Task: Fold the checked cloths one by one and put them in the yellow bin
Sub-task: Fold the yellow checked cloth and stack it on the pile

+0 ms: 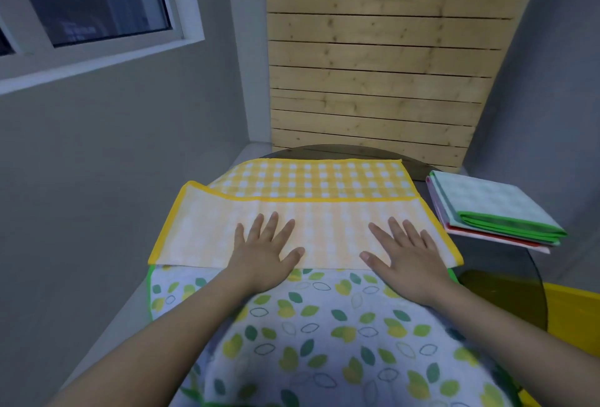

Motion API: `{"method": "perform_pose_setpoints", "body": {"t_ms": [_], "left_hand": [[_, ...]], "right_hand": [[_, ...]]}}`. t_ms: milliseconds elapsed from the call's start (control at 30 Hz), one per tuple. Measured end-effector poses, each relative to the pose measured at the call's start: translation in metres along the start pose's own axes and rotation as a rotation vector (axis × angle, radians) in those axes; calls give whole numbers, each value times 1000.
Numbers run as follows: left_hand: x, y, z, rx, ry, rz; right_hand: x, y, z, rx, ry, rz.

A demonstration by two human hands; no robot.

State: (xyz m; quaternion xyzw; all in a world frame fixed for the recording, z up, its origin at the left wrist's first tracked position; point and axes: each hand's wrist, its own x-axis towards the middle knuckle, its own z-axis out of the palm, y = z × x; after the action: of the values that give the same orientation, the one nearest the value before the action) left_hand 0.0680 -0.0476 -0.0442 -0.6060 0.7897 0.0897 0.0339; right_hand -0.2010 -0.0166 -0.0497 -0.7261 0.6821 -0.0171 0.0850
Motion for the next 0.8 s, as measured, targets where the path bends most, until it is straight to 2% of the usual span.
{"method": "perform_pose_setpoints", "body": {"t_ms": [100, 333, 600, 800], "left_hand": [[0, 0, 0, 8, 0, -2], [0, 2, 0, 18, 4, -1], [-1, 4, -1, 0, 19, -3], [-15, -29, 1, -15, 63, -1]], "right_hand": [[-10, 12, 0, -13, 17, 34], [-13, 5, -11, 34, -65, 55], [12, -71, -8, 129, -78, -180], [20, -90, 5, -7, -57, -231]]}}
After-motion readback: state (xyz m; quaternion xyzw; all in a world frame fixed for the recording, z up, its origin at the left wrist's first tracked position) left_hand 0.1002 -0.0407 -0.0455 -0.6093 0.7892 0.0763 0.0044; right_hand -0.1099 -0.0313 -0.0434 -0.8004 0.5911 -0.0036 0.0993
